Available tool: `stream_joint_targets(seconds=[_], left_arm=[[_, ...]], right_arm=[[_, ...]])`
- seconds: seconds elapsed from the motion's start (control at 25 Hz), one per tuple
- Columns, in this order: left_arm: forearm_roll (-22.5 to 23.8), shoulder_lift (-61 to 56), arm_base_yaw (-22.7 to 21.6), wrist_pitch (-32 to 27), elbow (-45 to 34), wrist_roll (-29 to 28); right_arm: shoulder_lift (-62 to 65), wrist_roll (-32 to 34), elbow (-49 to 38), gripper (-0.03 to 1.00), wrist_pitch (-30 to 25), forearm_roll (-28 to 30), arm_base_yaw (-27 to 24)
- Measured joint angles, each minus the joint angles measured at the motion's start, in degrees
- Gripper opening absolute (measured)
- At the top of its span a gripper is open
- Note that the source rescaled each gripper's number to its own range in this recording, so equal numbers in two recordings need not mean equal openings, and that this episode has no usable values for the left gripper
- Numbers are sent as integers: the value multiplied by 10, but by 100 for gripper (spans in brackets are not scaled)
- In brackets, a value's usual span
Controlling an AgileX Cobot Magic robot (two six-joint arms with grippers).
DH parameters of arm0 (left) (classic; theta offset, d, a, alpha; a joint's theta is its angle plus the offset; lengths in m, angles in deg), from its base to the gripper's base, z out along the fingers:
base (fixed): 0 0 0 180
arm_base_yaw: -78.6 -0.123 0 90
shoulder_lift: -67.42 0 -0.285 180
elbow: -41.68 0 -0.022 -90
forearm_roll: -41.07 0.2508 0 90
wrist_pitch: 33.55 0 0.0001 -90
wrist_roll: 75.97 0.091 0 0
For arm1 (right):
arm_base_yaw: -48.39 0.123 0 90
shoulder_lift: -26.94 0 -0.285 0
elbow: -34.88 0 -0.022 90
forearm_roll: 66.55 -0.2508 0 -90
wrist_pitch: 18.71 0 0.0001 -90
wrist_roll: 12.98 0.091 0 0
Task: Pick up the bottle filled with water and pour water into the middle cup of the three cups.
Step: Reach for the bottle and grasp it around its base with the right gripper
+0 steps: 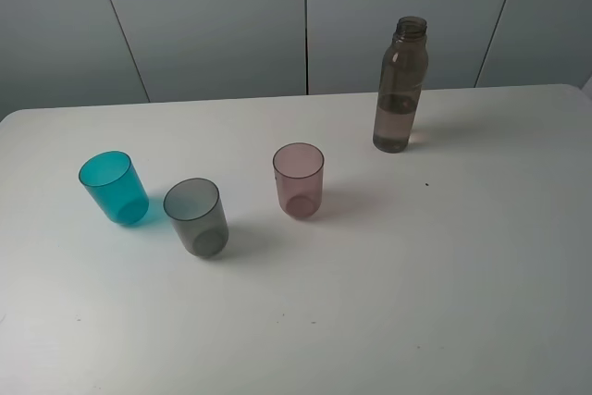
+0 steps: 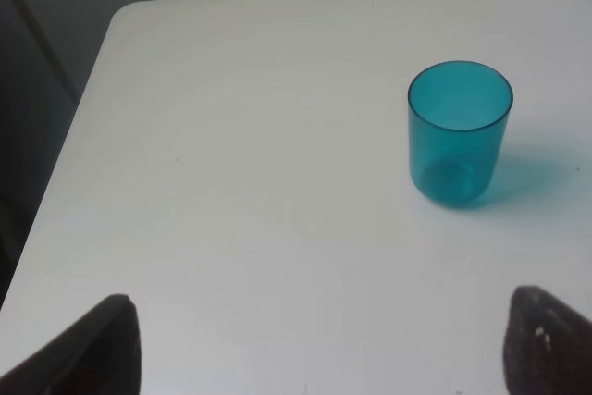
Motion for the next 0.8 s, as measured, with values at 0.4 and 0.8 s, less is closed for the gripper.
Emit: stream_joint_targets(seconds=[0.4,0.8], left_arm=[[0,0,0,0,0,1],[0,0,0,0,0,0]], right_arm=[[0,0,0,100,0,0,0],[0,0,0,100,0,0,0]])
